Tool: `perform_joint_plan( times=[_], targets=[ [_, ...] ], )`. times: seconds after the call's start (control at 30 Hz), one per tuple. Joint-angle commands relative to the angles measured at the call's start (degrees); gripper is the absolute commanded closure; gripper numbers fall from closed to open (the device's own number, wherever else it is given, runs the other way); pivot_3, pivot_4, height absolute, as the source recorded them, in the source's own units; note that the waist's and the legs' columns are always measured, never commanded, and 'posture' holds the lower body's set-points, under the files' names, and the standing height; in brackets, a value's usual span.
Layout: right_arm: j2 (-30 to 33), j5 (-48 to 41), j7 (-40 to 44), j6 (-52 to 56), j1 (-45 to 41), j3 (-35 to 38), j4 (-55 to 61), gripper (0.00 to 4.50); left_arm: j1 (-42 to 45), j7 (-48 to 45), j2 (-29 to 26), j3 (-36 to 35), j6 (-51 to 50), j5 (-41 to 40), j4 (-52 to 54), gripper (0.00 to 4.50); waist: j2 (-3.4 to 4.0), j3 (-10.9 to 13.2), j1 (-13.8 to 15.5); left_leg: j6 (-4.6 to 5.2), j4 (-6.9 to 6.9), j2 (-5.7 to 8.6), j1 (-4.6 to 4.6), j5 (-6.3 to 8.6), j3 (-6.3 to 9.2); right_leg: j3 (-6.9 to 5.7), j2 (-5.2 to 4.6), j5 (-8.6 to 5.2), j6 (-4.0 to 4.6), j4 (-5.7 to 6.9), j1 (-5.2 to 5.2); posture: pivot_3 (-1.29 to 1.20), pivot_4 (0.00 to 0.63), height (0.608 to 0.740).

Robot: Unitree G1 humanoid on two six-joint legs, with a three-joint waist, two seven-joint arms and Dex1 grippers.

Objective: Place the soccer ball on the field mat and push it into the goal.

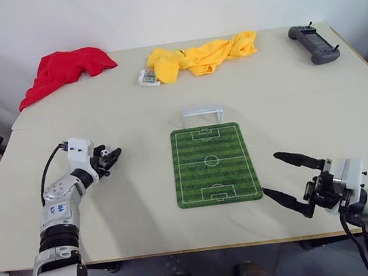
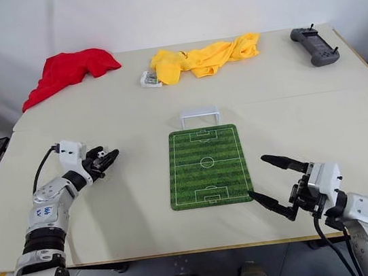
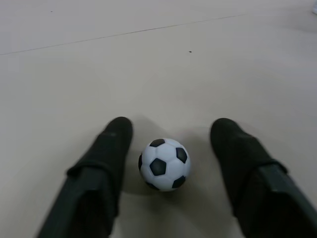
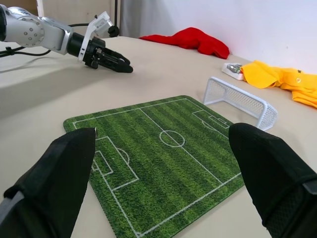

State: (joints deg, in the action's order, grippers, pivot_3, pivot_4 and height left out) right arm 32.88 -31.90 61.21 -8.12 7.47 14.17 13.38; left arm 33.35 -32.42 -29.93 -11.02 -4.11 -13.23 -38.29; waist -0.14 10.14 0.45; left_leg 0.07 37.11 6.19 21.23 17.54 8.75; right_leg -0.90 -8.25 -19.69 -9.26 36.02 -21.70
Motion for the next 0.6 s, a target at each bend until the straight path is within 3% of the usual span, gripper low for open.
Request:
perform_joint_plan(
  times=[0.03,0.1,0.23,0.43,0.6],
  targets=[
    [0.24,-0.16,-0.23,-1.97,0.33,2.2,0.39,0.0,-2.15,-2.05,0.22,-0.96,2.6,-0.86,1.94,2.94,0.0,0.0,0.01,0.0,-0.01,0.0,0.0,0.0,0.0,0.0,0.0,0.0,0.0,0.0,0.0,0.0,0.15,0.74],
    [0.42,-0.27,-0.06,-2.41,0.43,2.44,-0.02,0.0,-2.98,-2.63,0.44,-1.45,4.45,-1.14,2.13,3.6,0.0,0.0,0.04,0.0,-0.01,-0.01,0.0,0.0,0.0,0.0,0.0,0.0,0.0,0.0,0.0,0.0,0.15,0.74],
    [1.02,-0.23,0.17,-3.33,0.85,3.7,-0.73,0.0,-4.72,-6.78,1.99,-3.05,3.43,-6.12,9.52,3.64,0.0,0.0,0.36,0.0,0.01,0.0,0.01,0.0,0.0,0.0,0.0,0.0,0.0,-0.01,0.0,0.0,0.15,0.74],
    [4.01,-2.24,2.63,-1.75,3.81,7.71,-0.8,0.0,-9.02,-21.98,-1.25,6.85,-2.66,-8.68,31.86,3.64,0.0,0.0,0.92,0.0,0.02,-0.02,0.05,0.0,0.0,0.01,-0.02,0.0,0.01,-0.04,0.01,0.0,0.15,0.74],
    [10.29,-1.35,11.21,-3.73,8.41,10.39,-4.29,0.0,-6.22,-28.78,-1.55,18.56,-8.11,-5.74,39.89,3.64,0.04,-0.01,1.07,0.06,0.03,0.05,0.04,-0.03,-0.02,-0.01,-0.06,0.0,0.01,-0.17,0.12,0.0,0.15,0.74]
  ],
)
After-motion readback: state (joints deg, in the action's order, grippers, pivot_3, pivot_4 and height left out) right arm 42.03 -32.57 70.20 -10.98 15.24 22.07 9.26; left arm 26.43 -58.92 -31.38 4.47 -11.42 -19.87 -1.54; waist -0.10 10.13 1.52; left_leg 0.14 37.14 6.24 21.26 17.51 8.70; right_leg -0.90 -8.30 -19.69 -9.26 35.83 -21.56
